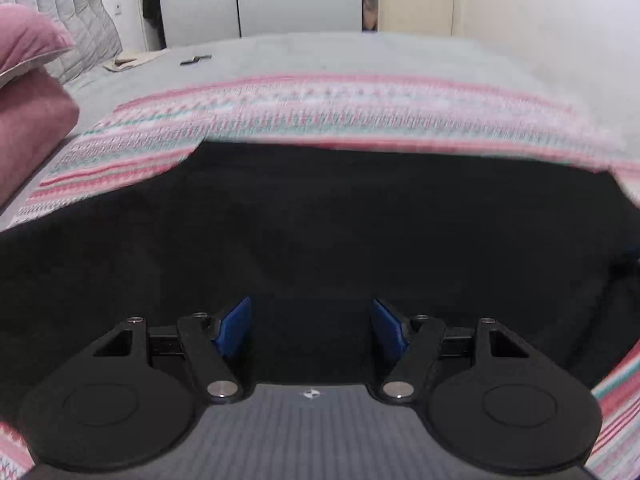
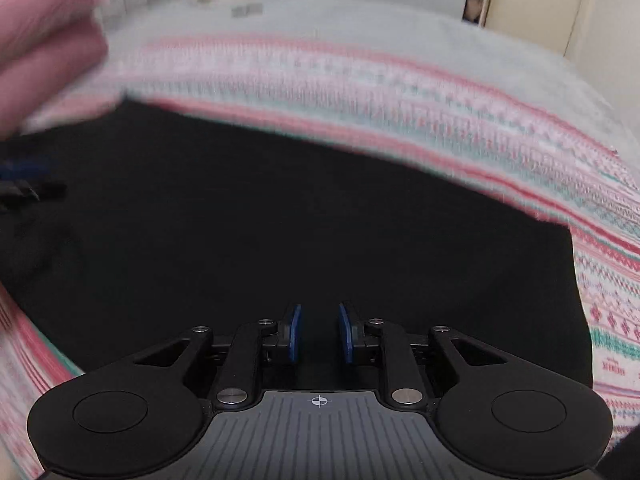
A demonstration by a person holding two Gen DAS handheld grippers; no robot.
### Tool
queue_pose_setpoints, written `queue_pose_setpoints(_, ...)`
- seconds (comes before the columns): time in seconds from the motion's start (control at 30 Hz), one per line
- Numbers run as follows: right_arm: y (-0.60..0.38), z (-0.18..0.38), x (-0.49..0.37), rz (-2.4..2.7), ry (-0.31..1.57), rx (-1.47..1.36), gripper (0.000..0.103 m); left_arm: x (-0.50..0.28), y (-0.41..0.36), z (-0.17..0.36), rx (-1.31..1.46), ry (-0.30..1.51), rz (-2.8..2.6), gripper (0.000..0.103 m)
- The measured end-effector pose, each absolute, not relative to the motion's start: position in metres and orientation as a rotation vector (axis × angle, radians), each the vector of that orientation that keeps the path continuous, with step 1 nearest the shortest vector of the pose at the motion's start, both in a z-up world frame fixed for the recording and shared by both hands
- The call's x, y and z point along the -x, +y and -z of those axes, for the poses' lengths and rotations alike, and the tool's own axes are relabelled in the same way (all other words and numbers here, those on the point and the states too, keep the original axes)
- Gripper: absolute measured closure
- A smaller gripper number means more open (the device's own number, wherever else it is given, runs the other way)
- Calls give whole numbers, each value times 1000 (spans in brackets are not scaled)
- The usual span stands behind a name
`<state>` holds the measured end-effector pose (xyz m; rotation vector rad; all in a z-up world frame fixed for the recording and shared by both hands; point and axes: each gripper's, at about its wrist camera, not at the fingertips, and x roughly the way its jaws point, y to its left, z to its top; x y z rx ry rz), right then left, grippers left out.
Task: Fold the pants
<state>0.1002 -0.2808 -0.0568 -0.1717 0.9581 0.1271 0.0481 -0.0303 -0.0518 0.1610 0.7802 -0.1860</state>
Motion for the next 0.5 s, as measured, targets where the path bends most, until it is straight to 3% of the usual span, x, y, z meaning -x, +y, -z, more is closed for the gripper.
queue_pose_setpoints(0.1, -308, 57, -97, -95, 951, 116, 82, -40, -31, 61, -271, 740, 171, 9)
queue_pose_setpoints(0.3, -386, 51, -89, 183, 939, -16, 82, -45, -27, 50, -239, 797, 155, 11)
queue_pose_setpoints(0.37, -401, 39, -77, 288, 903, -49, 76, -40, -30, 41, -230, 766, 174, 11)
queue_pose_setpoints(0.5, -429, 14, -38, 229, 807, -318, 76, -23, -49, 24, -243, 687, 275, 11)
